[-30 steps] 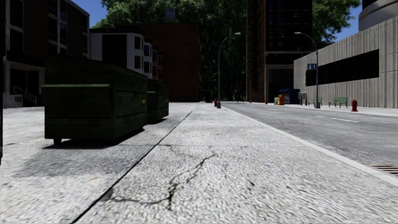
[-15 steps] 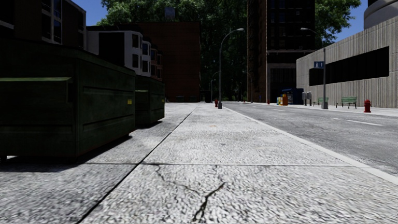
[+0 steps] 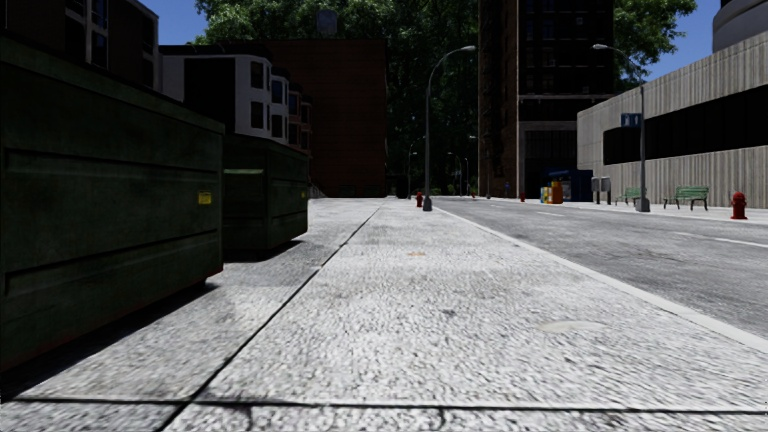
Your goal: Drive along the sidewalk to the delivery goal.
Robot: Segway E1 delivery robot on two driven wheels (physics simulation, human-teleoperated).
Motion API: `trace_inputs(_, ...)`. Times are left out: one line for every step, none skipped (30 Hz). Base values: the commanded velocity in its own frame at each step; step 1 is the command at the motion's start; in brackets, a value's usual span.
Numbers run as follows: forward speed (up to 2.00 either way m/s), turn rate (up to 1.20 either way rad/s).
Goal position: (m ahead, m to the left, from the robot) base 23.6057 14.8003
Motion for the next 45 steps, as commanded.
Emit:
trace_inputs(2.0, 0.0)
trace_inputs(2.0, 0.0)
trace_inputs(2.0, 0.0)
trace_inputs(2.0, 0.0)
trace_inputs(2.0, 0.0)
trace_inputs(2.0, 0.0)
trace_inputs(2.0, 0.0)
trace_inputs(2.0, 0.0)
trace_inputs(2.0, 0.0)
trace_inputs(2.0, 0.0)
trace_inputs(2.0, 0.0)
trace_inputs(2.0, 0.0)
trace_inputs(2.0, 0.0)
trace_inputs(2.0, 0.0)
trace_inputs(2.0, 0.0)
trace_inputs(2.0, 0.0)
trace_inputs(2.0, 0.0)
trace_inputs(2.0, 0.0)
trace_inputs(2.0, 0.0)
trace_inputs(2.0, 0.0)
trace_inputs(2.0, 0.0)
trace_inputs(2.0, 0.0)
trace_inputs(2.0, 0.0)
trace_inputs(2.0, 0.0)
trace_inputs(2.0, 0.0)
trace_inputs(2.0, 0.0)
trace_inputs(2.0, 0.0)
trace_inputs(2.0, 0.0)
trace_inputs(2.0, 0.0)
trace_inputs(2.0, 0.0)
trace_inputs(2.0, 0.0)
trace_inputs(2.0, 0.0)
trace_inputs(2.0, 0.0)
trace_inputs(2.0, 0.0)
trace_inputs(2.0, 0.0)
trace_inputs(2.0, 0.0)
trace_inputs(2.0, 0.0)
trace_inputs(2.0, 0.0)
trace_inputs(2.0, 0.0)
trace_inputs(2.0, 0.0)
trace_inputs(2.0, 0.0)
trace_inputs(2.0, 0.0)
trace_inputs(2.0, 0.0)
trace_inputs(2.0, 0.0)
trace_inputs(2.0, 0.0)
